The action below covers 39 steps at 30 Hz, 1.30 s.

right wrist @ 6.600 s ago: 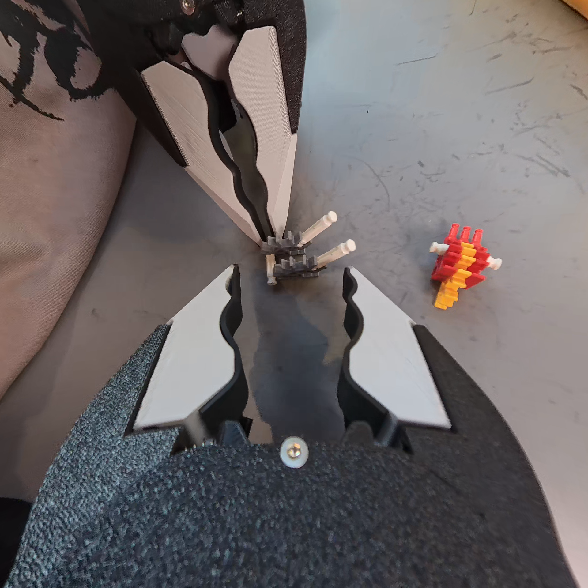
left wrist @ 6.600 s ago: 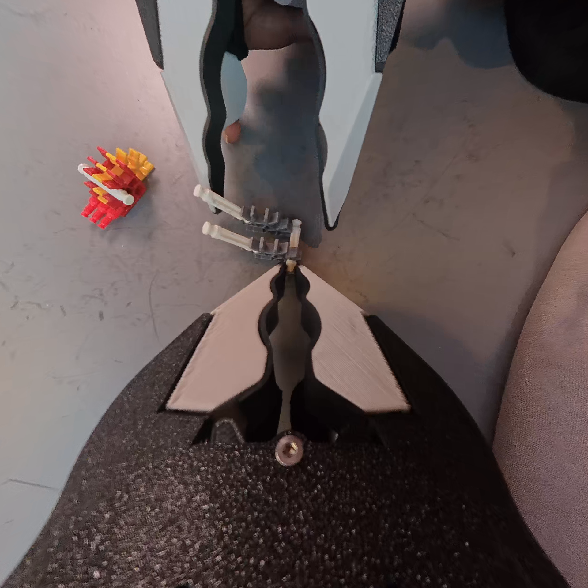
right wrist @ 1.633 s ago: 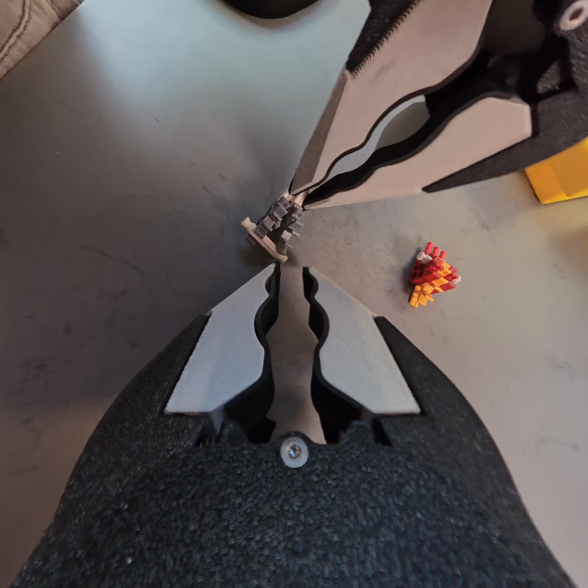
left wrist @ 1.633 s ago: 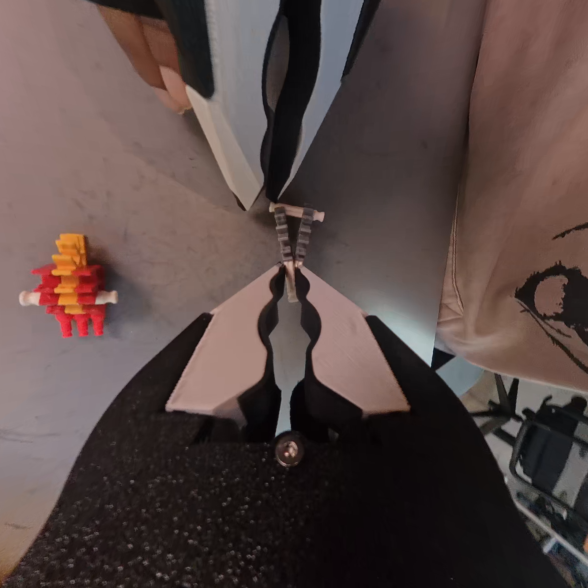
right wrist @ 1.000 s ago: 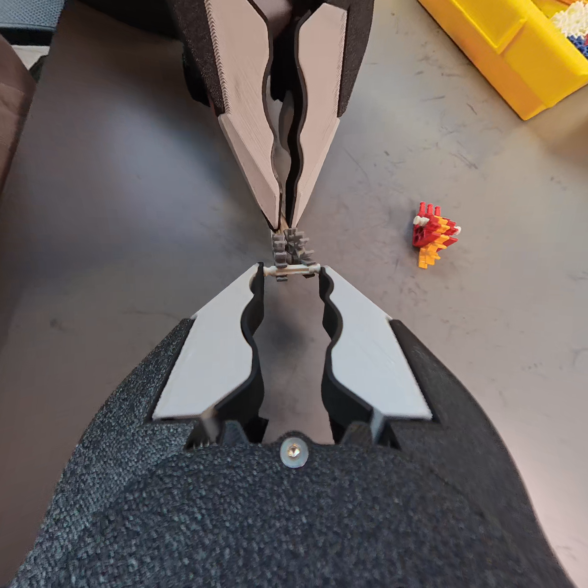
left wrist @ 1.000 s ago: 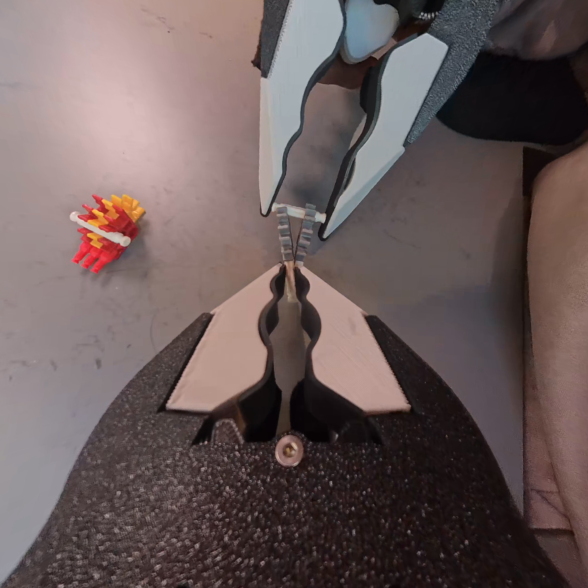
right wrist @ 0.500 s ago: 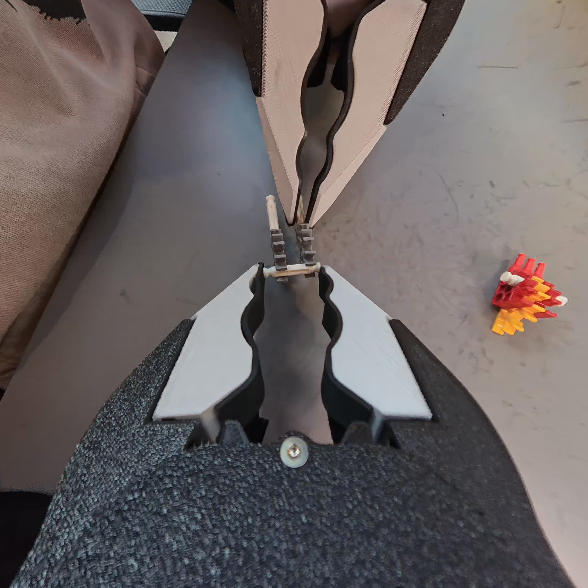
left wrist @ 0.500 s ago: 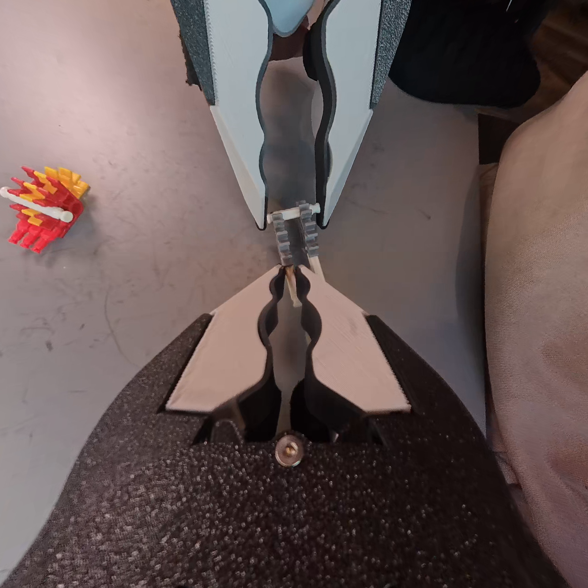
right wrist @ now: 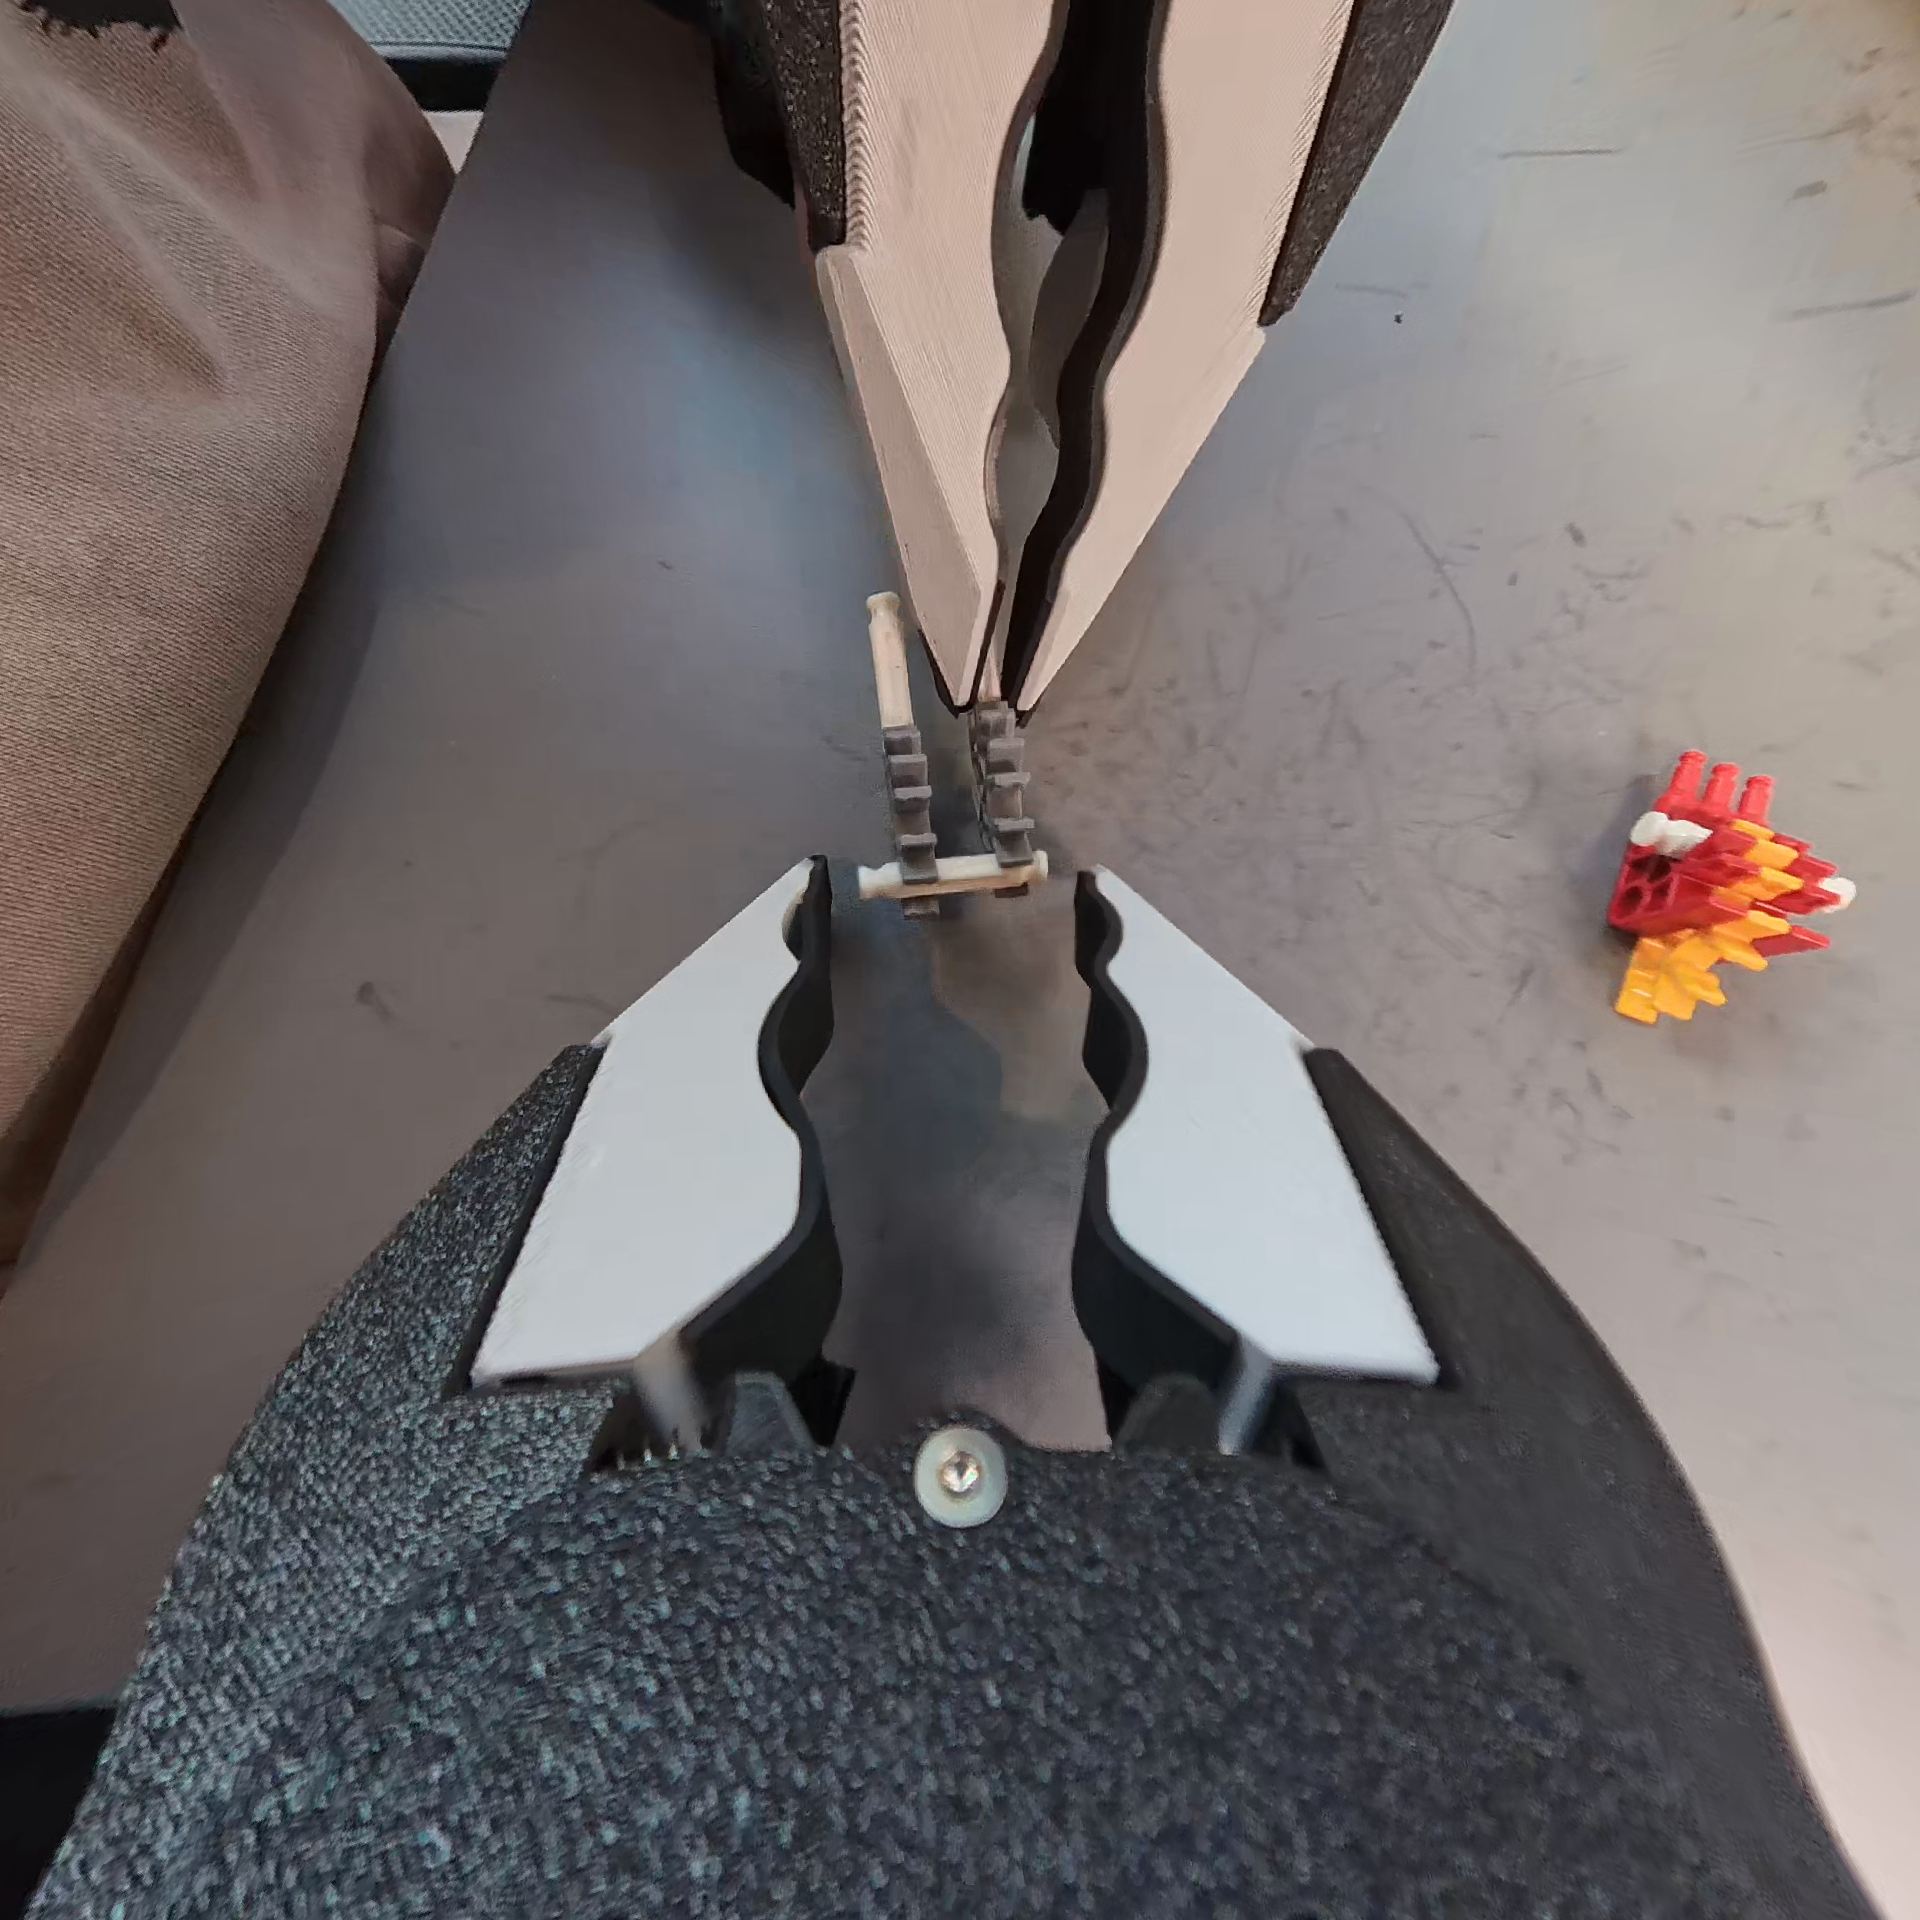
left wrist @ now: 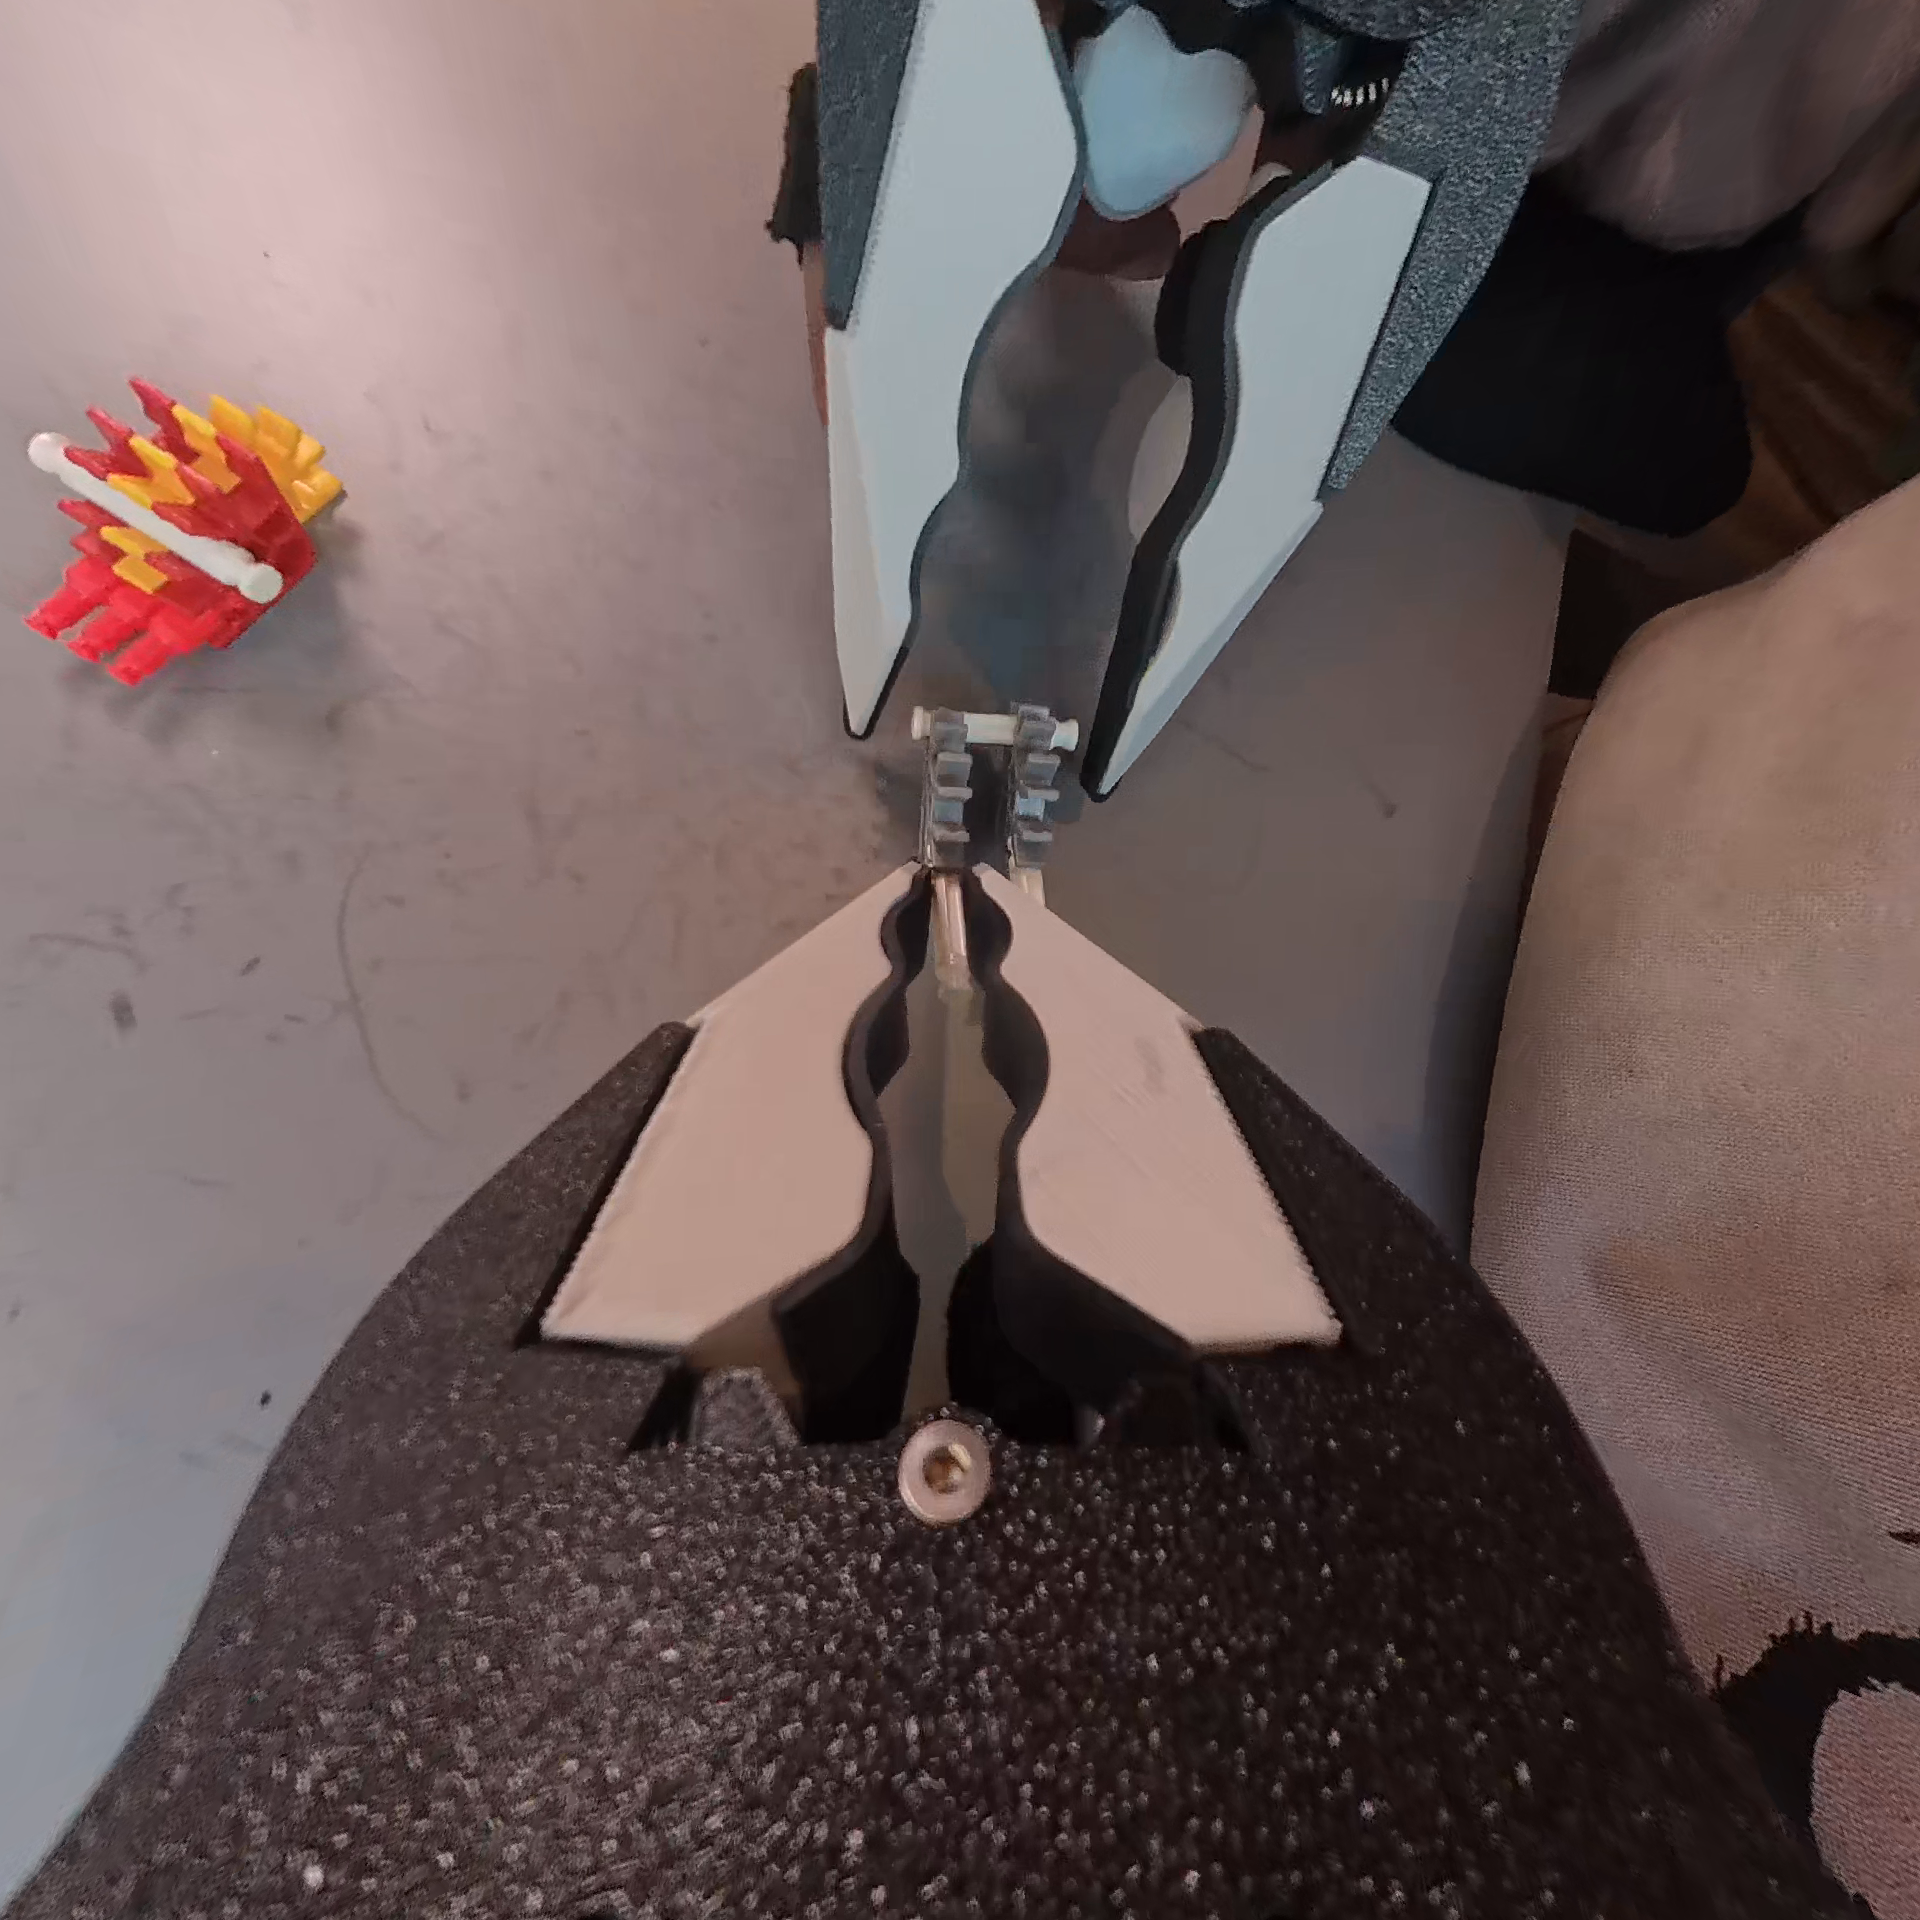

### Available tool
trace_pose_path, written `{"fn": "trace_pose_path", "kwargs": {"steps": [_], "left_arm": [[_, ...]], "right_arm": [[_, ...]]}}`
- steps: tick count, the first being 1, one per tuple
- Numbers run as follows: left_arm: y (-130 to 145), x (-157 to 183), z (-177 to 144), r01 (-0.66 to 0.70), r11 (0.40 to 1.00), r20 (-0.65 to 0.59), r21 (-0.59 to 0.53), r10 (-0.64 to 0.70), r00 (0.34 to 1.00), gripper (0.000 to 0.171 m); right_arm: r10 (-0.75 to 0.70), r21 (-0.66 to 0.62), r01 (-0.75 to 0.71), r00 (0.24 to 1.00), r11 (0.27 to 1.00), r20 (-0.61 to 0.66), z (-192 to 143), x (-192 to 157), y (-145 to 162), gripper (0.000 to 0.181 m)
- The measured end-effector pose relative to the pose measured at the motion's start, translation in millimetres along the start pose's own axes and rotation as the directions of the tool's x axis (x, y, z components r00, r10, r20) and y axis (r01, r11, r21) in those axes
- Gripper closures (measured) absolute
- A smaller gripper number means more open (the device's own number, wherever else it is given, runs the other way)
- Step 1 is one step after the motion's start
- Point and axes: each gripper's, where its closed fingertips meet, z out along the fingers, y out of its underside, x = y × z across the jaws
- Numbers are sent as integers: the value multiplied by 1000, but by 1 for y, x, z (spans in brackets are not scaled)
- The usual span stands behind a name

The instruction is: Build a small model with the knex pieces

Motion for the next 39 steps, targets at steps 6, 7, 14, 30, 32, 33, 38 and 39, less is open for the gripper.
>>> {"fn": "trace_pose_path", "kwargs": {"steps": [6, 7, 14, 30, 32, 33, 38, 39], "left_arm": [[-2, -4, -1, 89, 996, 4, 6, -89, 996, 166], [-3, -4, -1, 110, 994, -2, 9, -110, 994, 166], [-3, -3, -1, 238, 971, -59, 10, -237, 970, 166], [-3, 12, -20, 259, 961, -114, 100, -248, 962, 158], [-10, 17, -28, 230, 964, -141, 135, -211, 967, 156], [-13, 17, -31, 216, 965, -144, 149, -195, 970, 156], [-26, 21, -43, 120, 965, -169, 234, -82, 982, 149], [-26, 20, -40, 102, 968, -165, 229, -65, 984, 149]], "right_arm": [[-54, 3, 57, 955, 998, -291, -29, 7, -14, 137], [-59, 12, 67, 938, 998, -340, -32, 2, -21, 141], [-133, -64, 118, 781, 991, -611, 2, -17, -37, 158], [-81, -6, 99, 779, 995, -621, 9, -11, -44, 178], [63, 124, 6, 836, 992, -546, 3, -12, -47, 178], [132, 171, -52, 858, 984, -497, 0, -12, -46, 178], [474, 369, -393, 867, 842, -157, -12, -12, -43, 178], [543, 391, -482, 838, 784, -55, -14, -12, -42, 178]]}}
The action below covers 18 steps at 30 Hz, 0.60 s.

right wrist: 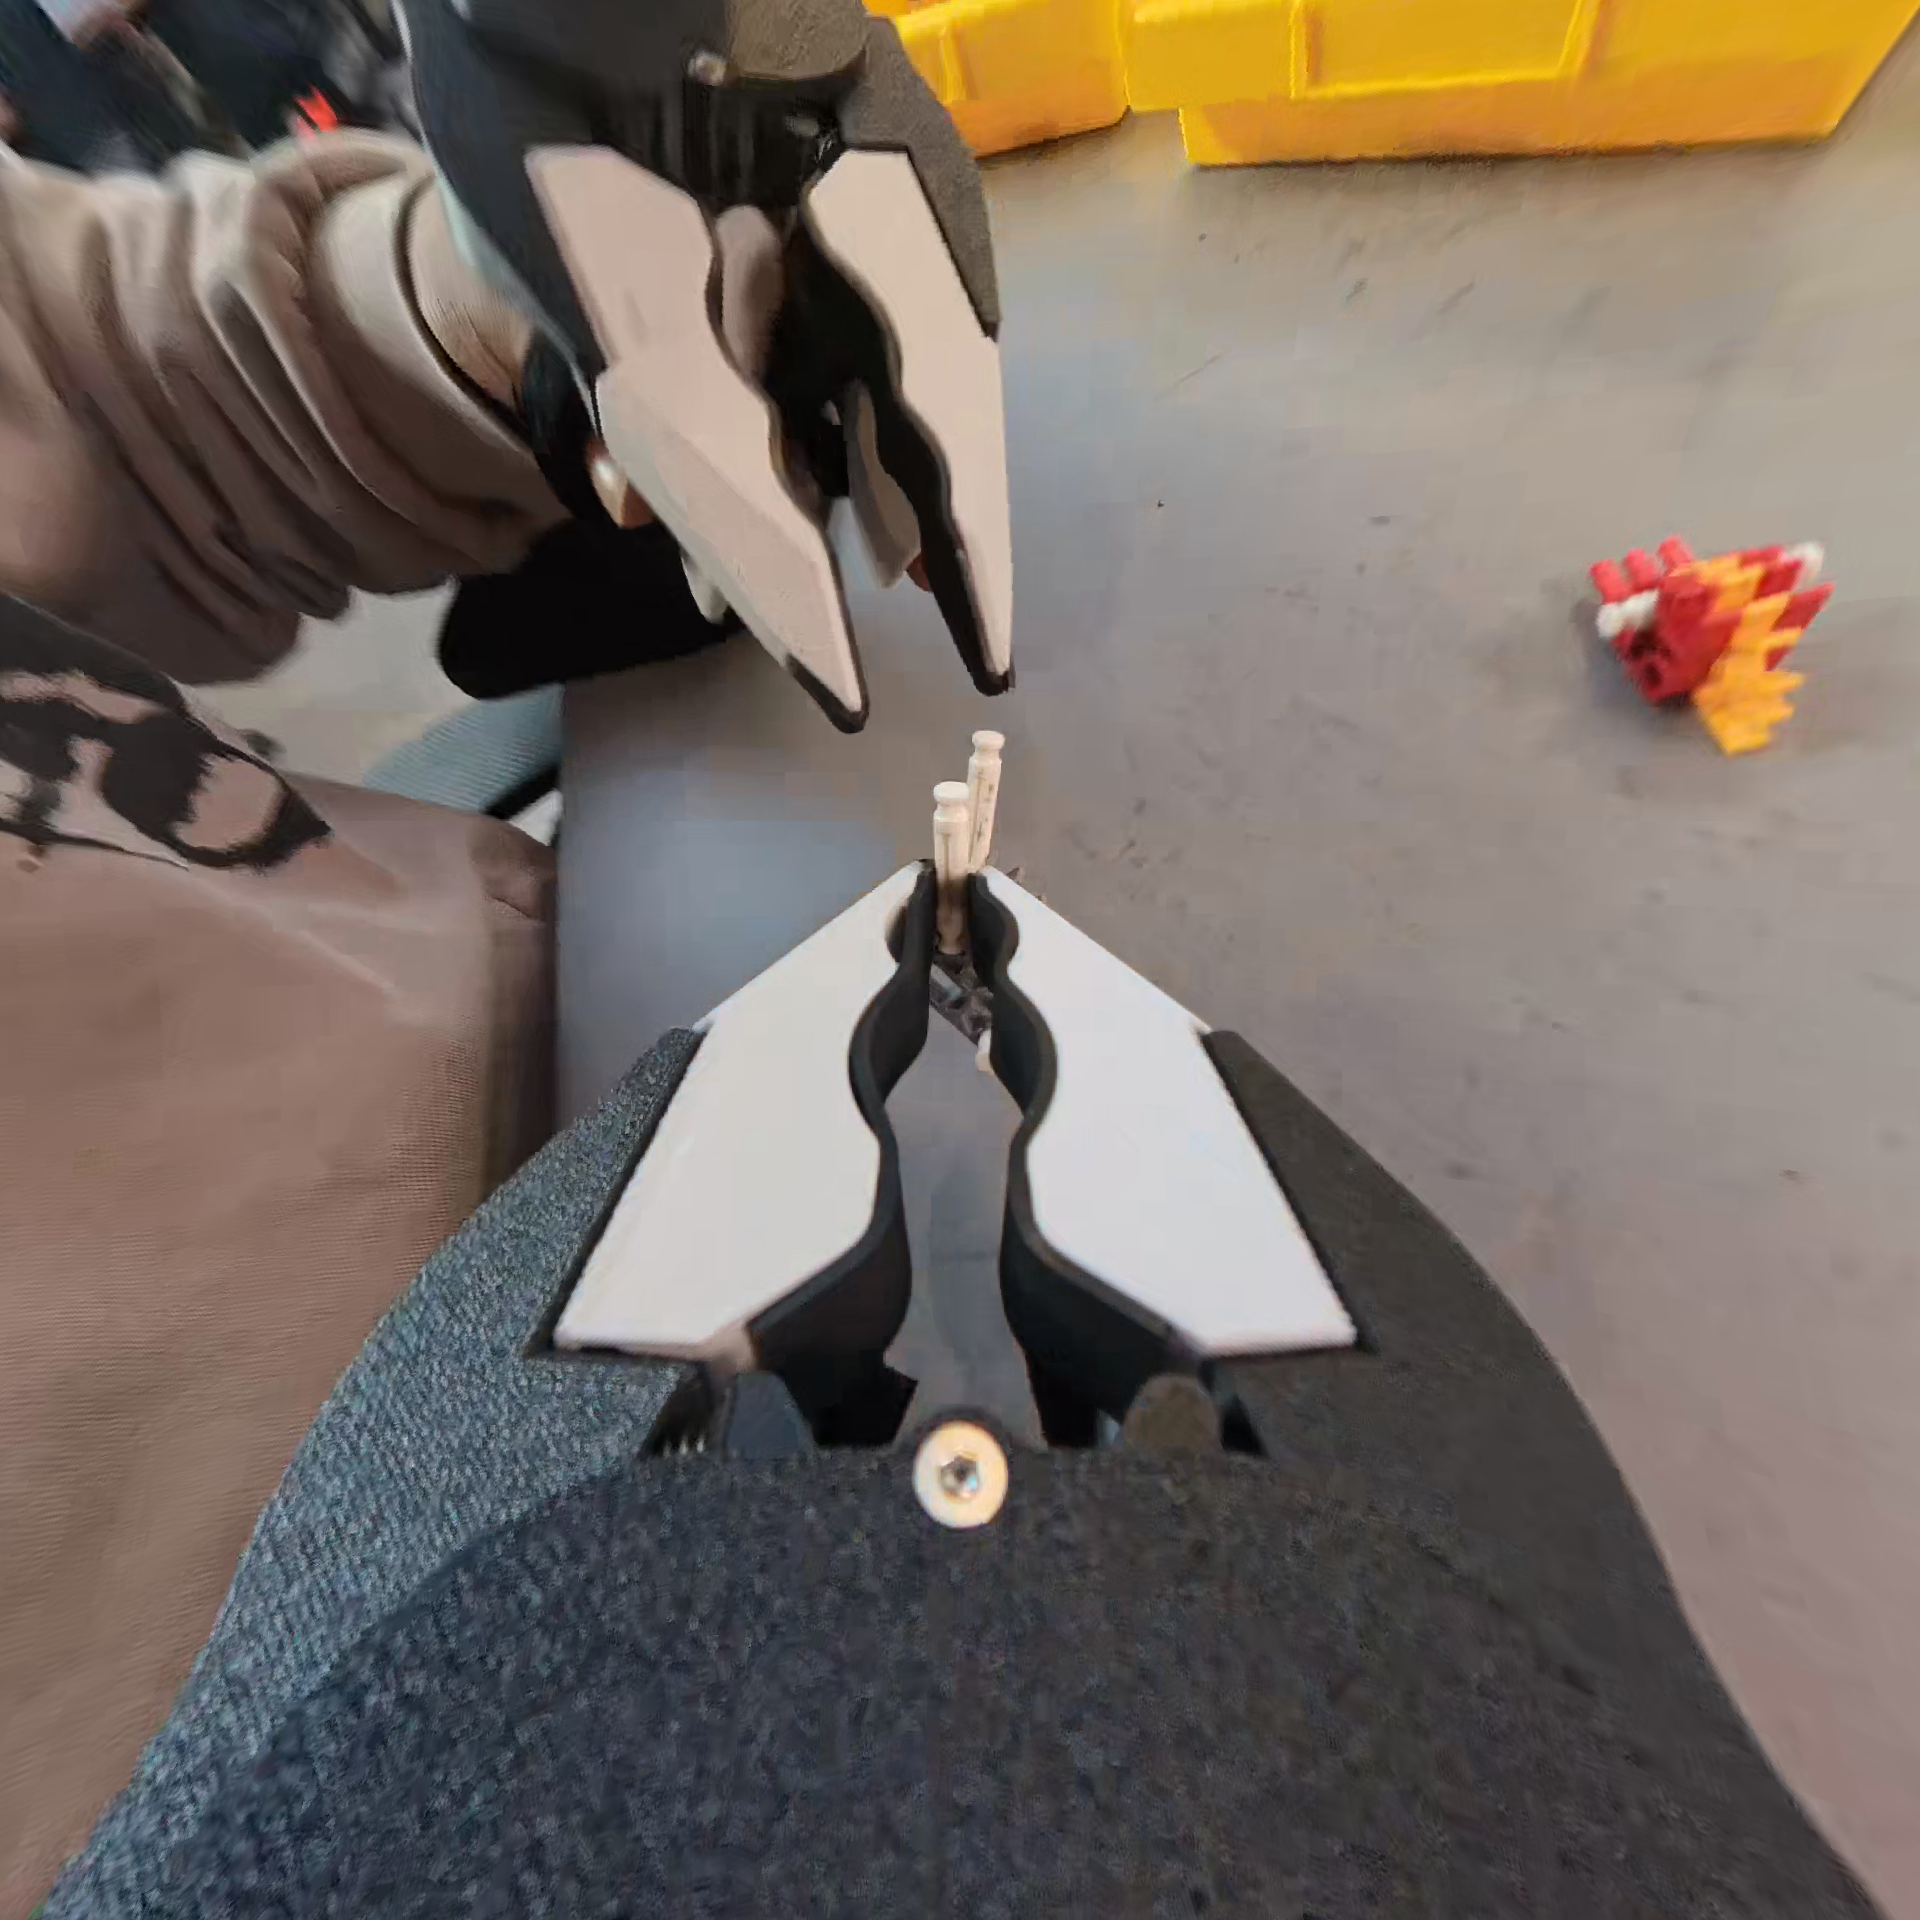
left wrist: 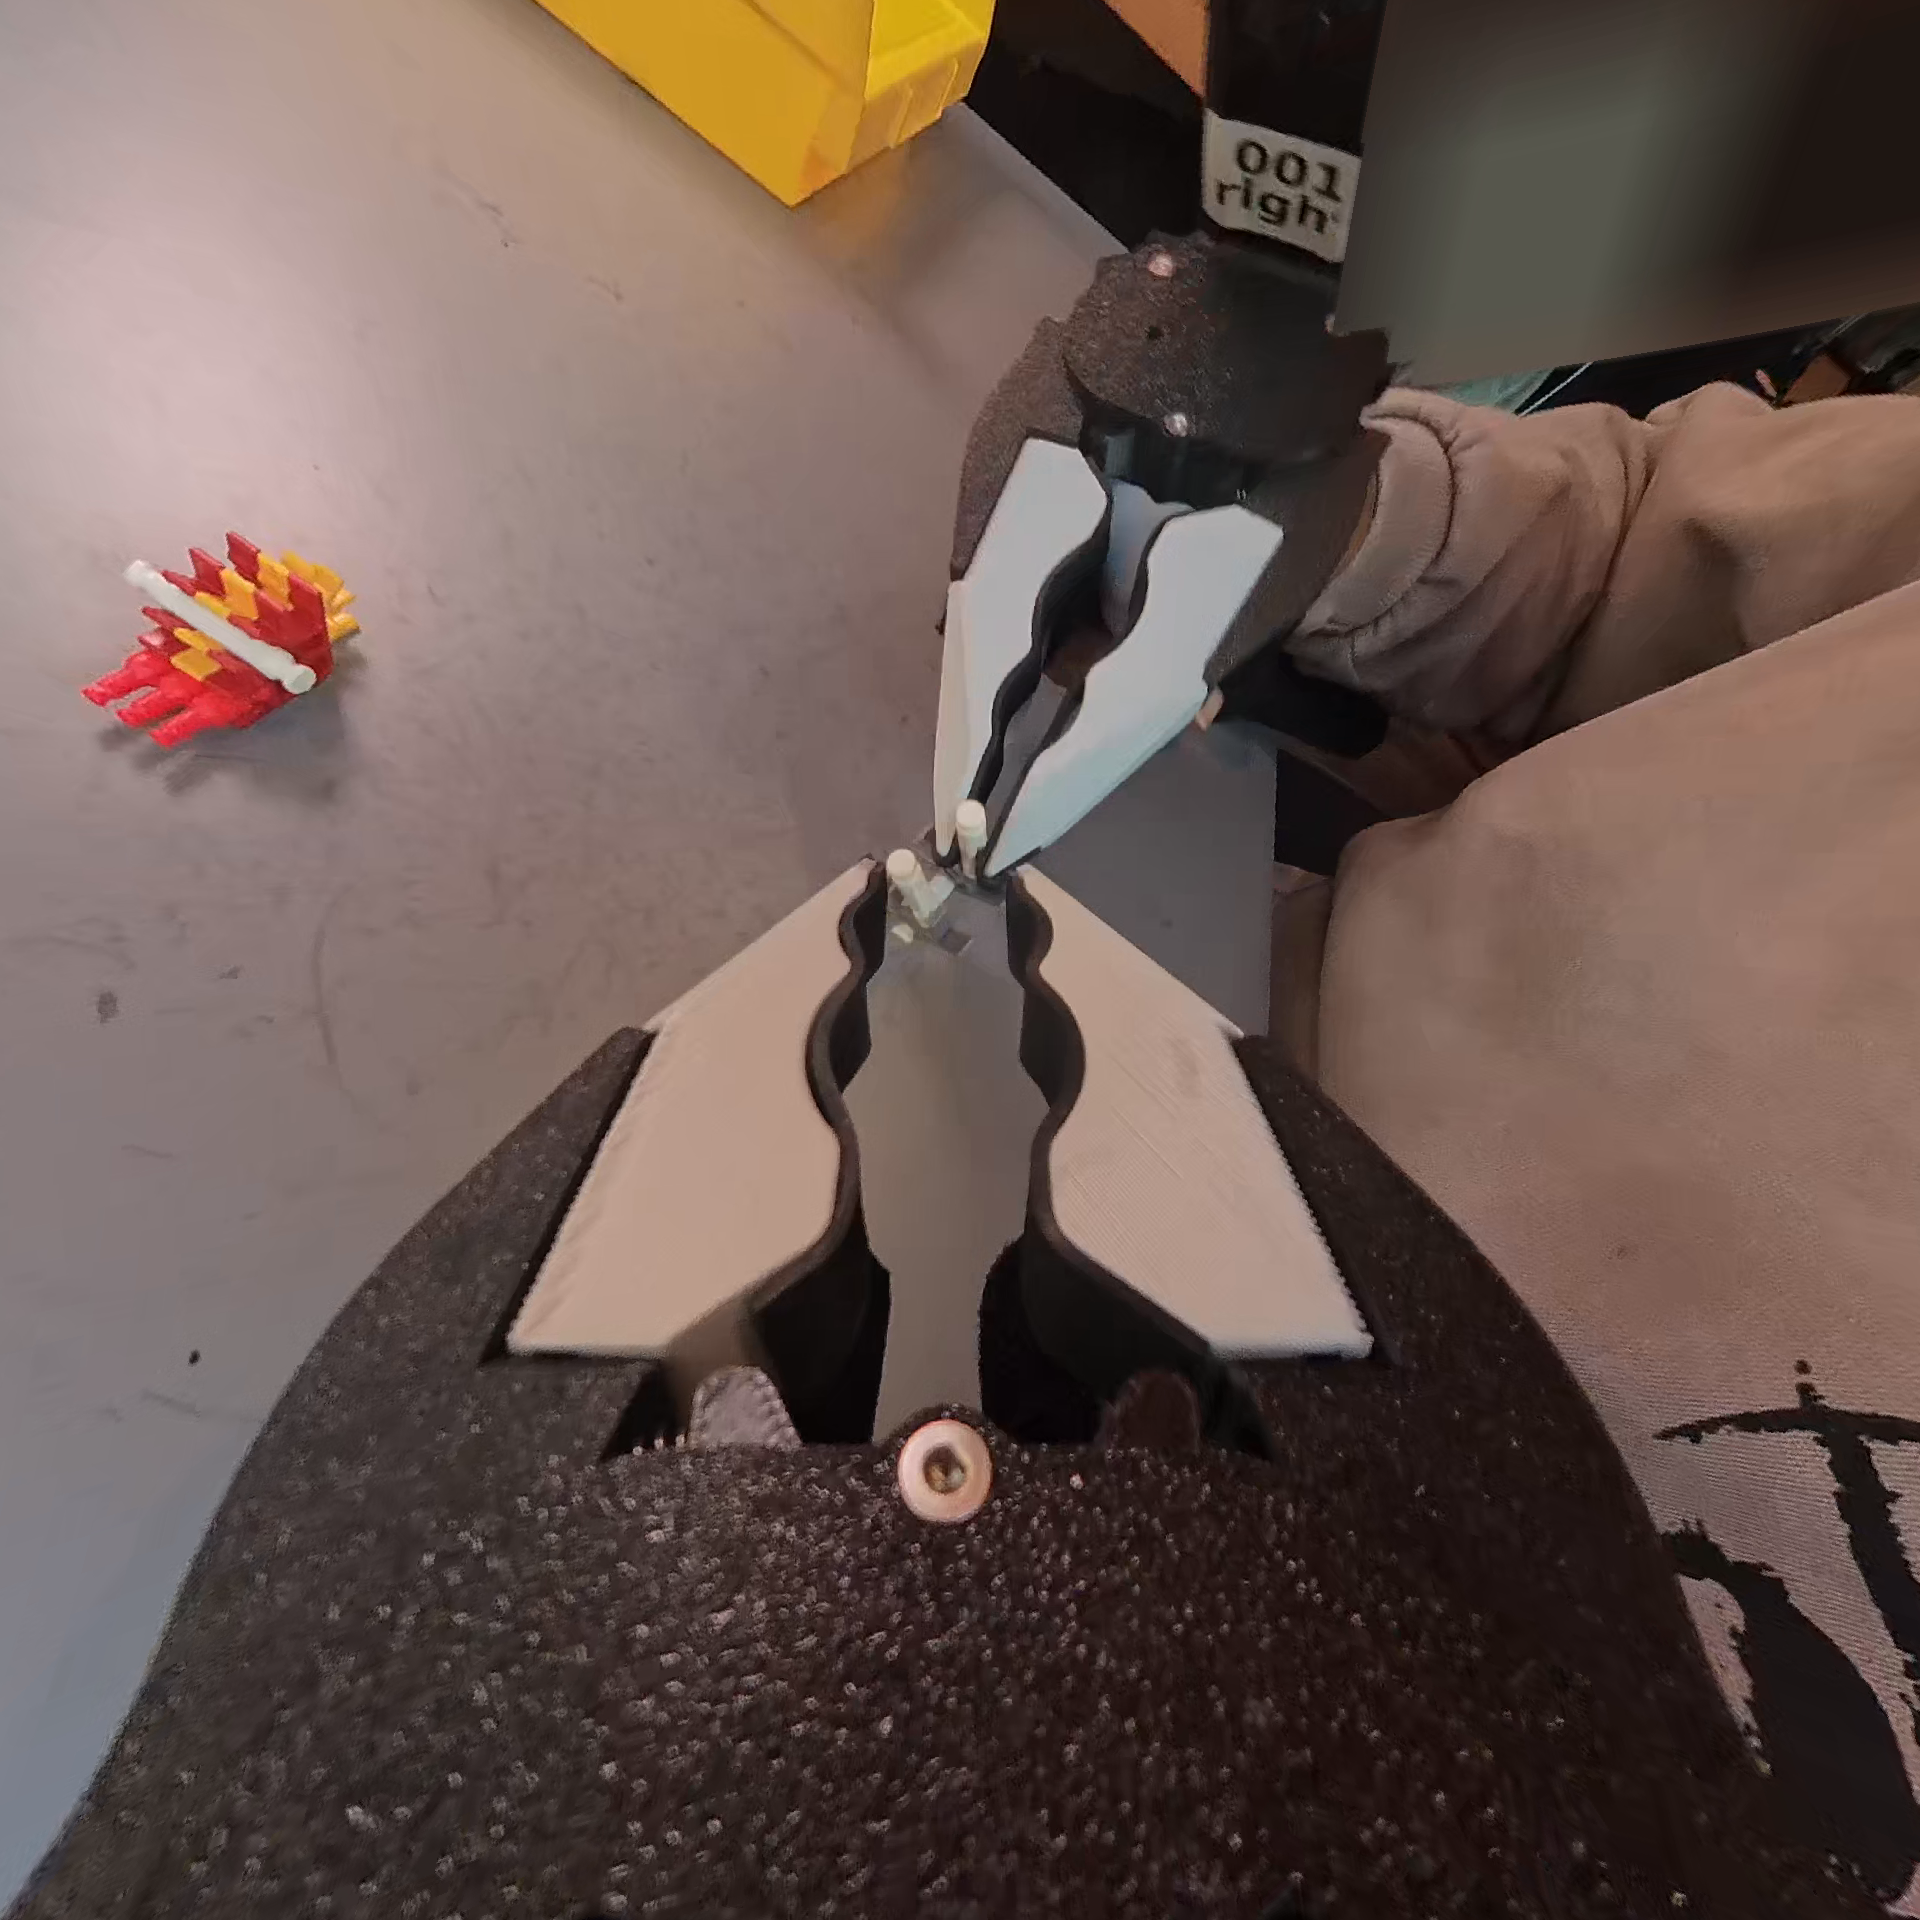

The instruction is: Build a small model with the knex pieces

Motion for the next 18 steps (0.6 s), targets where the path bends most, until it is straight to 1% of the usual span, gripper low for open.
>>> {"fn": "trace_pose_path", "kwargs": {"steps": [2, 4, 5, 7, 9, 12, 15, 18], "left_arm": [[5, -4, 8, -34, 999, -5, -27, 34, 999, 148], [10, -6, 19, -42, 997, -31, -61, 40, 999, 146], [11, -6, 25, -38, 996, -53, -76, 34, 998, 145], [12, -2, 35, -29, 995, -109, -96, 18, 994, 144], [10, 1, 43, -14, 995, -158, -104, -3, 987, 143], [8, -4, 52, -29, 992, -156, -122, 9, 988, 145], [10, -12, 60, -73, 983, -99, -166, 57, 993, 145], [15, -19, 67, -117, 968, -33, -220, 113, 993, 146]], "right_arm": [[188, 28, -192, 976, 981, 106, -5, 5, -4, 178], [331, 21, -343, 920, 939, 210, -10, 8, -5, 178], [381, 23, -397, 892, 917, 242, -12, 11, -7, 178], [434, 14, -461, 846, 887, 309, -16, 12, -9, 178], [462, 8, -496, 815, 868, 349, -19, 14, -11, 178], [480, -7, -513, 797, 858, 366, -21, 19, -9, 178], [468, -28, -488, 819, 873, 333, -21, 26, -2, 178], [428, -74, -424, 866, 903, 259, -21, 35, 9, 178]]}}
